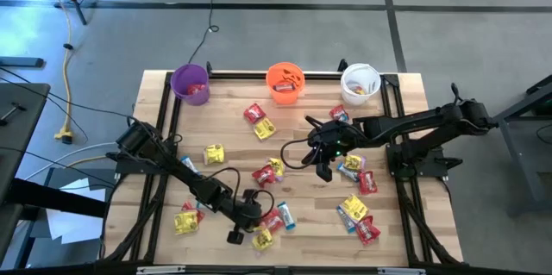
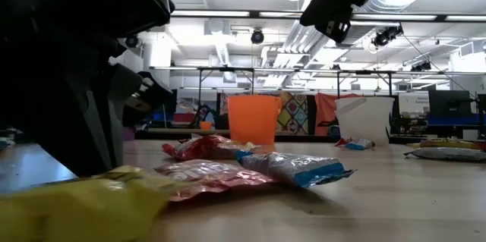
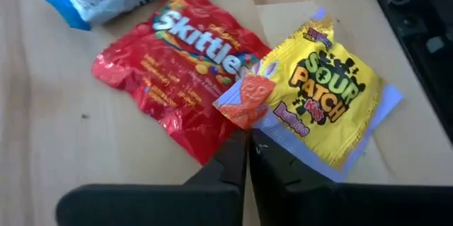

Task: Organize candy in baskets
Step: Put the yellow candy into the white bucket

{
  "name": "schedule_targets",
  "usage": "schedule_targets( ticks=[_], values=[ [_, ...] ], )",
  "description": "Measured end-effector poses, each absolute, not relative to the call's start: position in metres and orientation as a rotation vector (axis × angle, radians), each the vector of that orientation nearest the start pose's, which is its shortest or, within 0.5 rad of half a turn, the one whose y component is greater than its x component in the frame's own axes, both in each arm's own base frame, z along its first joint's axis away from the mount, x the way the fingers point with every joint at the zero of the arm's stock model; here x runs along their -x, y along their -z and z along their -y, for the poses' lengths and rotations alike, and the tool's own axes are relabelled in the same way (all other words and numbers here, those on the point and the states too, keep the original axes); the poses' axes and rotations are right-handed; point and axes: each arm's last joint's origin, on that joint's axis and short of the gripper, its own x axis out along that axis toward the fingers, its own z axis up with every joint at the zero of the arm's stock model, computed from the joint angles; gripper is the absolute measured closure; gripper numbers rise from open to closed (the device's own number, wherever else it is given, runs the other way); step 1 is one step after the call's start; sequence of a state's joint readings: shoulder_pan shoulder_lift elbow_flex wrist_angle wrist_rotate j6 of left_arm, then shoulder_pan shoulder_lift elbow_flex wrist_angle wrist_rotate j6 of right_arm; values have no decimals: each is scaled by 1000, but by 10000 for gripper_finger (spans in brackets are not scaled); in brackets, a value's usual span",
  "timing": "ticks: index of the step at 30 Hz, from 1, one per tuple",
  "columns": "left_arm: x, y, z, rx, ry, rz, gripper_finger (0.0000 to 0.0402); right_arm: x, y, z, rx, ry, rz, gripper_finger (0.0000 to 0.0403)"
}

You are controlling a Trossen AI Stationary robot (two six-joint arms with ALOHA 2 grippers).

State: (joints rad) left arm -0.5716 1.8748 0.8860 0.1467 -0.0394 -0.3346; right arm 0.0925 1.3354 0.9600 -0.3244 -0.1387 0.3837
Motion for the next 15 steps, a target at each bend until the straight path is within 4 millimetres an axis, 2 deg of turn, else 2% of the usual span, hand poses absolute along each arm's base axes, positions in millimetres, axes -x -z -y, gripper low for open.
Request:
schedule_targets(
  ticks=[6,10,15],
  values=[
    [-291,-117,188,143,375,-917,401,-281,-264,-30,-359,-90,-733,403],
    [-288,-123,187,332,344,-986,399,-281,-264,-30,-357,-91,-733,403],
    [-283,-122,192,525,279,-1066,364,-281,-264,-30,-357,-91,-733,403]
  ],
)
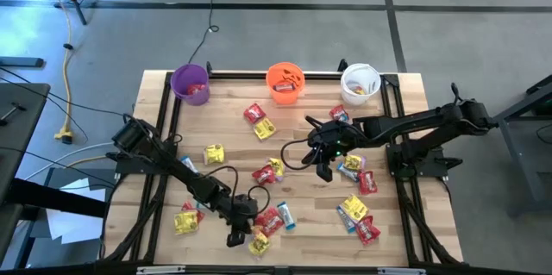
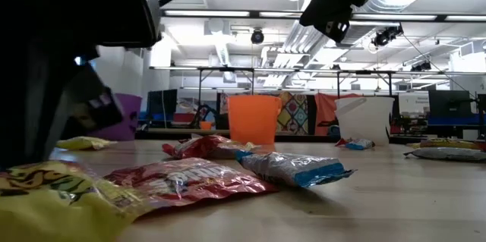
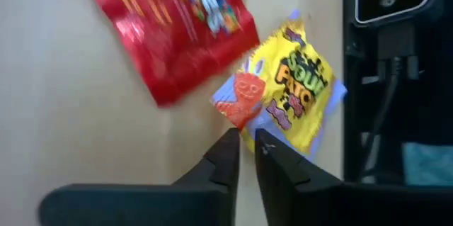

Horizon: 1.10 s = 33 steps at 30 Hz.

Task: Organize candy in baskets
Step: Put the yellow candy into the white bucket

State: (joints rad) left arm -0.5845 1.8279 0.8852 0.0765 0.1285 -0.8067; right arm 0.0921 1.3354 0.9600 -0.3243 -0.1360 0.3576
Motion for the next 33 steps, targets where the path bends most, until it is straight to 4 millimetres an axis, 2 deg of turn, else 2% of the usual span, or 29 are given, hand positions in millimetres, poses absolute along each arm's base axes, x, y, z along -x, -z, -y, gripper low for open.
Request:
schedule_targets(
  ticks=[7,12,18,33],
  values=[
    [-278,-122,200,614,152,-1040,289,-281,-264,-30,-339,-106,-733,403],
    [-278,-120,201,618,89,-1000,260,-280,-264,-31,-340,-123,-735,403],
    [-282,-113,204,624,94,-986,254,-280,-264,-31,-323,-132,-734,403],
    [-284,-110,203,572,102,-960,255,-280,-264,-31,-324,-135,-735,403]
  ],
)
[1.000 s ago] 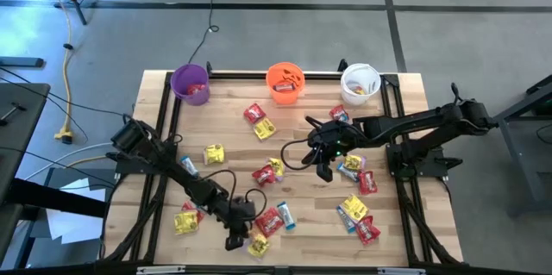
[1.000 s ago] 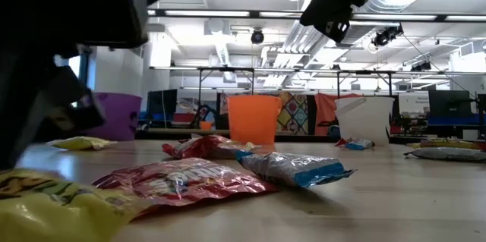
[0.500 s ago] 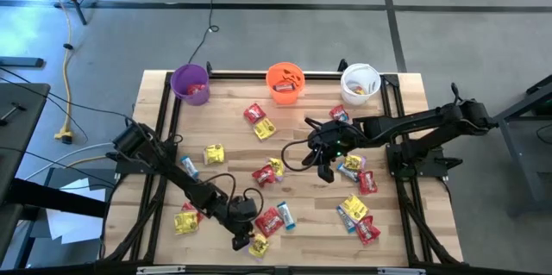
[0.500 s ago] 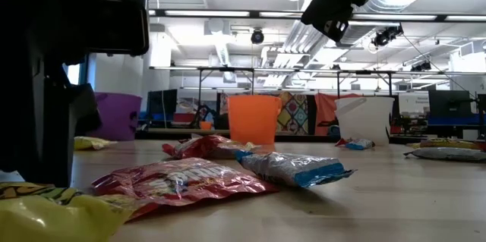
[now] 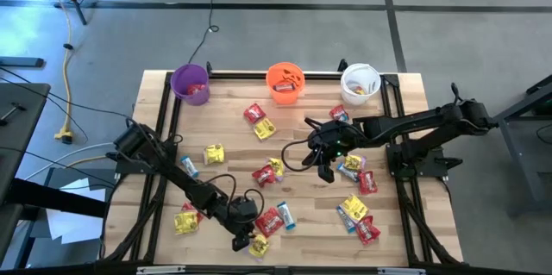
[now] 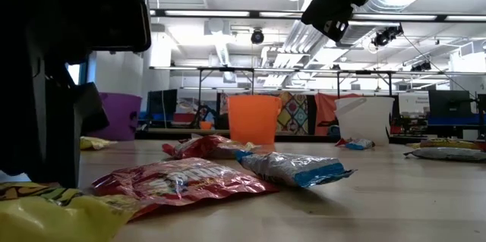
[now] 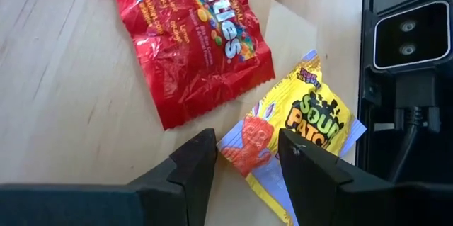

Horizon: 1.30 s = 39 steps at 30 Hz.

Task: Organize candy in baskets
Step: Put the yellow candy into the white bucket

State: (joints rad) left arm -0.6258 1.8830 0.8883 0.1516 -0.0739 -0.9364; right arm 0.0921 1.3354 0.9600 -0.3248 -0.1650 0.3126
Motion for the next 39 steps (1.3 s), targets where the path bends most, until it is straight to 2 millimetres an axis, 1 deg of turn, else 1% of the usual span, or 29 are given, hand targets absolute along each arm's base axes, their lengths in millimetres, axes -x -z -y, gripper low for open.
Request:
schedule_targets(
  ticks=[7,10,14,19,20,25,28,31,34,39],
  values=[
    [-289,-99,204,573,107,-945,256,-280,-264,-31,-324,-135,-735,403],
    [-290,-99,204,562,97,-932,266,-280,-264,-31,-324,-135,-734,403],
    [-290,-98,203,504,109,-925,304,-280,-264,-31,-325,-134,-734,403],
    [-289,-97,203,449,118,-920,385,-280,-264,-31,-326,-134,-734,403],
    [-289,-98,203,444,122,-919,393,-280,-264,-31,-327,-133,-734,403],
    [-287,-106,201,449,139,-930,400,-280,-264,-31,-326,-133,-734,403],
    [-282,-115,200,433,156,-940,398,-280,-264,-31,-325,-134,-734,403],
    [-280,-129,203,452,225,-928,384,-280,-264,-31,-325,-134,-734,403],
    [-278,-134,205,443,293,-946,356,-280,-264,-31,-326,-133,-735,403],
    [-280,-140,210,403,340,-917,293,-280,-264,-31,-344,-127,-739,403]
  ],
)
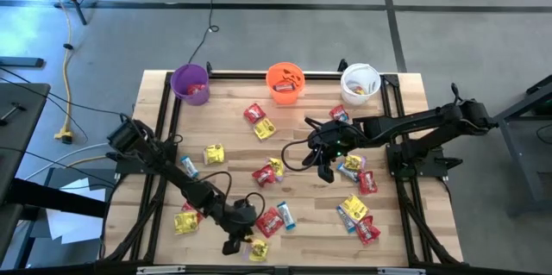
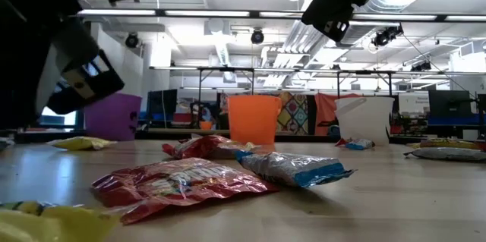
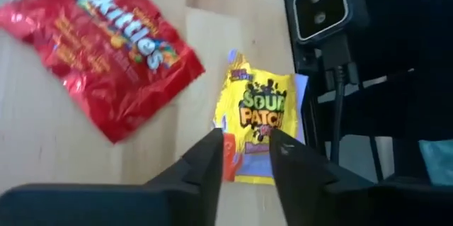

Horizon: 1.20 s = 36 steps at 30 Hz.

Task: Organize candy in baskets
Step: Put the yellow candy into the white bucket

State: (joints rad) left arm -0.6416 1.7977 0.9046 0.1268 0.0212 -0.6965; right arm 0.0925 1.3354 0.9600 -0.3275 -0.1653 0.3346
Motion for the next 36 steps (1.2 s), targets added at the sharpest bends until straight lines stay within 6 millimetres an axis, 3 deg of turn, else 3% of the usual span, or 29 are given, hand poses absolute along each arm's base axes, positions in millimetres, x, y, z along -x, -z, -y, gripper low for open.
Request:
schedule_targets(
  ticks=[4,9,19,24,29,36],
  values=[
    [-282,-141,211,366,349,-900,250,-280,-264,-31,-345,-127,-740,403],
    [-281,-127,219,318,370,-940,219,-280,-264,-31,-343,-128,-740,403],
    [-276,-113,238,63,376,-962,211,-280,-264,-31,-343,-129,-740,403],
    [-278,-103,240,40,351,-969,212,-280,-264,-31,-343,-129,-737,403],
    [-279,-95,240,27,340,-975,249,-280,-264,-31,-343,-129,-736,403],
    [-280,-93,241,-4,370,-966,377,-280,-264,-31,-343,-130,-736,403]
  ],
)
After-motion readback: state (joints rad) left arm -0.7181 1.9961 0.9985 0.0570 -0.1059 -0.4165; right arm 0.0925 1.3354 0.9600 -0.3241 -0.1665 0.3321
